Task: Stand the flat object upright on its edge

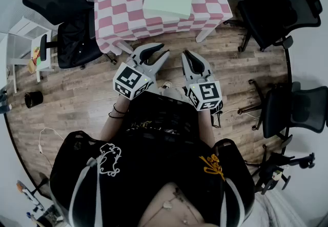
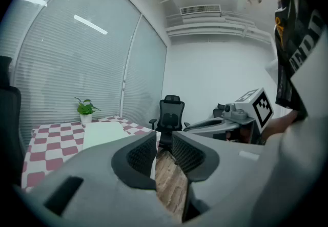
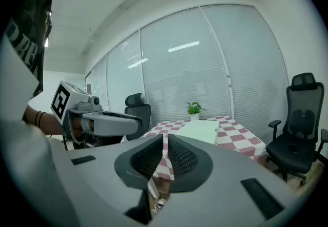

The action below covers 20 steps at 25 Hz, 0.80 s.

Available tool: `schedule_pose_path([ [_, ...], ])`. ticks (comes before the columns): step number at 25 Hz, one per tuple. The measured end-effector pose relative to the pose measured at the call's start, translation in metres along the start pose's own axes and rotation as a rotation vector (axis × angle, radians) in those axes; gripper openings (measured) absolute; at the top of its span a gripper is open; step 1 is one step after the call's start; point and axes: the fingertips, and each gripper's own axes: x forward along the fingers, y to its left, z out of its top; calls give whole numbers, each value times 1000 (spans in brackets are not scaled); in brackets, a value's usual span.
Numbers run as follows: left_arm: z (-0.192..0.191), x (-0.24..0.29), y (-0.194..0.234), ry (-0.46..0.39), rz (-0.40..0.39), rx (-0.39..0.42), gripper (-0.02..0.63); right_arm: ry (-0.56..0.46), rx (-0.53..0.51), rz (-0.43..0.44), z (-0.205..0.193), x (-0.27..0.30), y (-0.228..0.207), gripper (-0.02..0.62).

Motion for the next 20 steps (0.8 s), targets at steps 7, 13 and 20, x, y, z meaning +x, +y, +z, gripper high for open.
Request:
schedule_pose_path([
  [7, -1, 0, 8, 7, 11, -12, 104, 1, 18, 1, 0, 7, -3, 35],
  [13, -6, 4, 17, 25, 9, -17, 104, 16, 54, -2, -4, 17, -11, 35],
  [20, -9, 10, 40, 39, 10, -31, 104, 51, 75, -2, -8, 39, -16, 35],
])
